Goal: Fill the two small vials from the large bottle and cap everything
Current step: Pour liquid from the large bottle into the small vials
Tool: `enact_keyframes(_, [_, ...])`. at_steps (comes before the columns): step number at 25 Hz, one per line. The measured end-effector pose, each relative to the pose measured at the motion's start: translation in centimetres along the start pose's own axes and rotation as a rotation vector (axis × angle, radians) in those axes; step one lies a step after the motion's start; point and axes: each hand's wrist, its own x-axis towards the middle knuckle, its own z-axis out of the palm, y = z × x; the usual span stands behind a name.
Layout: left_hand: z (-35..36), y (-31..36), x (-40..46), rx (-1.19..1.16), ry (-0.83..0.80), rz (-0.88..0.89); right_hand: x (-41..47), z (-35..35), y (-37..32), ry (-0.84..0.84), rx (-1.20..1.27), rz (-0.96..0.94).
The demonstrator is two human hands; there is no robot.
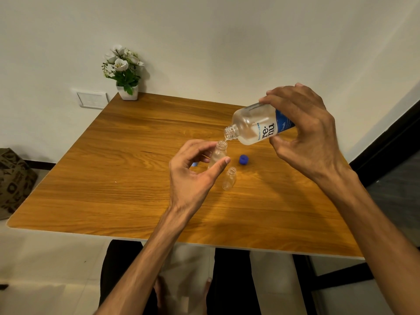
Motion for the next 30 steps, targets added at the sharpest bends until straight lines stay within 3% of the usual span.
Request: enact_keyframes(30, [0.11,0.2,-0.05,-0.037,0.006,0.0,-0.19,0.17,-0.41,-0.012,0.011,-0.006])
